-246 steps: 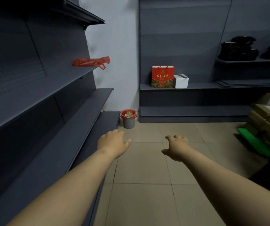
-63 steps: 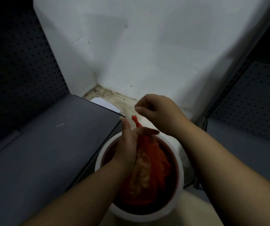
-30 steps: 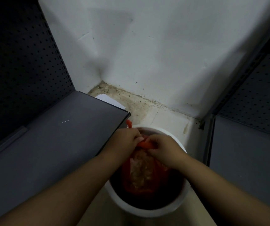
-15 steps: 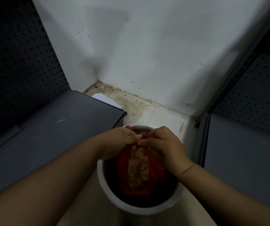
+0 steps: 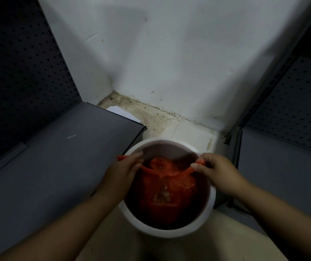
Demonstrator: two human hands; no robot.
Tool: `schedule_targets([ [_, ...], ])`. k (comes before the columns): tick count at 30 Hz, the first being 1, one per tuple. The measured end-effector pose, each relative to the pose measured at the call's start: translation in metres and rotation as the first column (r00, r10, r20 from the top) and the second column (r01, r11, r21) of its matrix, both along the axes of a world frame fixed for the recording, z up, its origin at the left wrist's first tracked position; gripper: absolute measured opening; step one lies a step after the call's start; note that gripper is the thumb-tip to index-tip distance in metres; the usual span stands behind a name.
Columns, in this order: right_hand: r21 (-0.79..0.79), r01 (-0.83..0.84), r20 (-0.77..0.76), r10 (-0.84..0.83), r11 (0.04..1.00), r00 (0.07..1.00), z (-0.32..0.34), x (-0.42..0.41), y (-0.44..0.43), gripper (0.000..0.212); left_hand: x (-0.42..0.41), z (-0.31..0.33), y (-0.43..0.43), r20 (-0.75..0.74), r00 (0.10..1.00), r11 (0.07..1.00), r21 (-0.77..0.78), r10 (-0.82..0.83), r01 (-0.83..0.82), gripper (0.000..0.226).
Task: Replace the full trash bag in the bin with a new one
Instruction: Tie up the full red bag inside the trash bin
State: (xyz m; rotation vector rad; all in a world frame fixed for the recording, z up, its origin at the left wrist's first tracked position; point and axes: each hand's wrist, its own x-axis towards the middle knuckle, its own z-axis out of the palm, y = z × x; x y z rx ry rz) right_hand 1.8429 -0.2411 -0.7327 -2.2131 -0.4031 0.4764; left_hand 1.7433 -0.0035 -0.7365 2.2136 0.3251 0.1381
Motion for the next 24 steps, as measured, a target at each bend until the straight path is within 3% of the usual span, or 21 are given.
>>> schedule_targets([
  [2,0.193,0.163,-0.161,-0.133,0.967,0.978,-0.002,-0.002,0.015,0.019,0.003,0.009,-0.014,0.005,0.987,0.937,-0.314,0.162,-0.153,0.078],
  [4,0.378,0.366,-0.333,-0.244,0.85,0.911,-0.003,-0.01,0.034,0.026,0.008,0.006,-0.023,-0.079,0.946,0.776,-0.553,0.315,-0.304,0.099],
  [5,0.456,0.457,-0.423,-0.266,0.763,0.866,-0.003,-0.014,0.044,0.027,0.011,0.003,-0.027,-0.113,0.928,0.67,-0.661,0.355,-0.337,0.098],
  [7,0.532,0.605,-0.577,-0.27,0.593,0.771,0.0,-0.022,0.061,0.026,0.016,-0.002,-0.034,-0.131,0.925,0.501,-0.809,0.356,-0.307,0.059],
  [8,0.531,0.657,-0.628,-0.271,0.535,0.729,0.001,-0.025,0.067,0.026,0.019,-0.002,-0.038,-0.128,0.932,0.476,-0.831,0.34,-0.288,0.031],
  [9,0.526,0.701,-0.669,-0.275,0.483,0.691,0.001,-0.025,0.072,0.029,0.022,-0.002,-0.042,-0.135,0.932,0.456,-0.842,0.335,-0.286,0.017],
  [12,0.541,0.757,-0.719,-0.265,0.368,0.642,-0.001,-0.022,0.076,0.036,0.03,0.0,-0.046,-0.124,0.907,0.34,-0.9,0.403,-0.274,0.034],
  [14,0.561,0.727,-0.694,-0.254,0.395,0.674,-0.003,-0.016,0.074,0.038,0.032,-0.002,-0.043,-0.108,0.899,0.34,-0.901,0.425,-0.269,0.038],
  [17,0.589,0.658,-0.652,-0.204,0.47,0.73,-0.002,-0.009,0.066,0.039,0.034,-0.008,-0.031,-0.099,0.913,0.416,-0.867,0.396,-0.275,0.037],
  [24,0.563,0.6,-0.592,-0.229,0.569,0.773,0.005,0.003,0.044,0.039,0.032,-0.009,-0.001,-0.097,0.931,0.491,-0.828,0.352,-0.272,0.037],
])
